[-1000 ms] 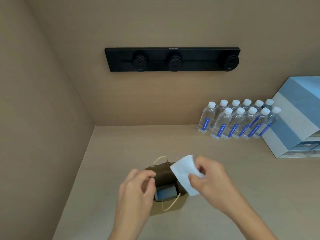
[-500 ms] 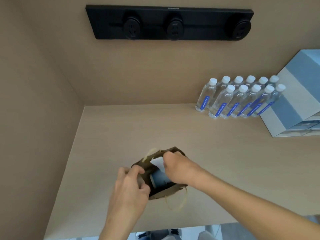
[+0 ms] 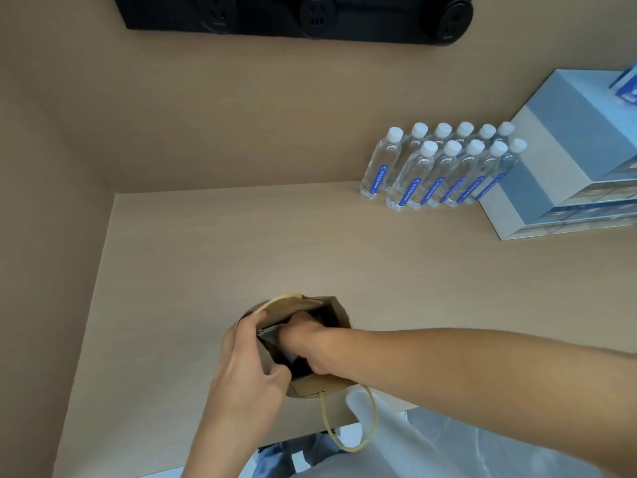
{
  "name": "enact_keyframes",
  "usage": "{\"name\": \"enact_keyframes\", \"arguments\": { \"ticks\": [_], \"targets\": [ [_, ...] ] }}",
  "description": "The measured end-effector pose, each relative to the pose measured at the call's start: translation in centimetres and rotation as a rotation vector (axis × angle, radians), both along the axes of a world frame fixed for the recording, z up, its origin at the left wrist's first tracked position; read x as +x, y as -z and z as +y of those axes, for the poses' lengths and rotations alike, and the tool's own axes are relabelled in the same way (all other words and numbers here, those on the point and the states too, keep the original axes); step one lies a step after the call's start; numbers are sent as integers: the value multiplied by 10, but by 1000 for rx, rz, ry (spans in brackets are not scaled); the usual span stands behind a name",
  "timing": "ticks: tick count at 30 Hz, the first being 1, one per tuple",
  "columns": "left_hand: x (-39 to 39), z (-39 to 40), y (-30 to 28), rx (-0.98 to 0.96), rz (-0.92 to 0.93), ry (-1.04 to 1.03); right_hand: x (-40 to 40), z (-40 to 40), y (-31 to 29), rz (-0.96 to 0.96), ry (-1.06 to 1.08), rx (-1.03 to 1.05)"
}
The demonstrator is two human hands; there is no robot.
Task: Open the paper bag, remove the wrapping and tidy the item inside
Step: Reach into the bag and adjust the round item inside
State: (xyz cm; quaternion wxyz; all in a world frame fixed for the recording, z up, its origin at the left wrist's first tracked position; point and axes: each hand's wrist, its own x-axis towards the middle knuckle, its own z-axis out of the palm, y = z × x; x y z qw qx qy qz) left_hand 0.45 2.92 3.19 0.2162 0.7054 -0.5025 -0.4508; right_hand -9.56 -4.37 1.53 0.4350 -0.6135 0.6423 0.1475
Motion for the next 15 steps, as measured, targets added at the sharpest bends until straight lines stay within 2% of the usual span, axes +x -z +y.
{"name": "enact_keyframes", "arguments": {
  "ticks": [2, 3, 5, 10, 15],
  "targets": [
    [2, -1, 2, -2, 6, 6, 3, 1, 12, 39, -98, -31],
    [3, -2, 2, 1, 7, 9, 6, 1, 12, 22, -13, 27],
    [5, -2, 3, 1, 7, 23, 10, -1, 17, 26, 20, 95],
    [4, 0, 1, -51, 65, 71, 13, -6, 25, 125, -226, 149],
    [4, -5, 3, -45, 54, 75, 11, -3, 24, 100, -311, 180]
  ]
}}
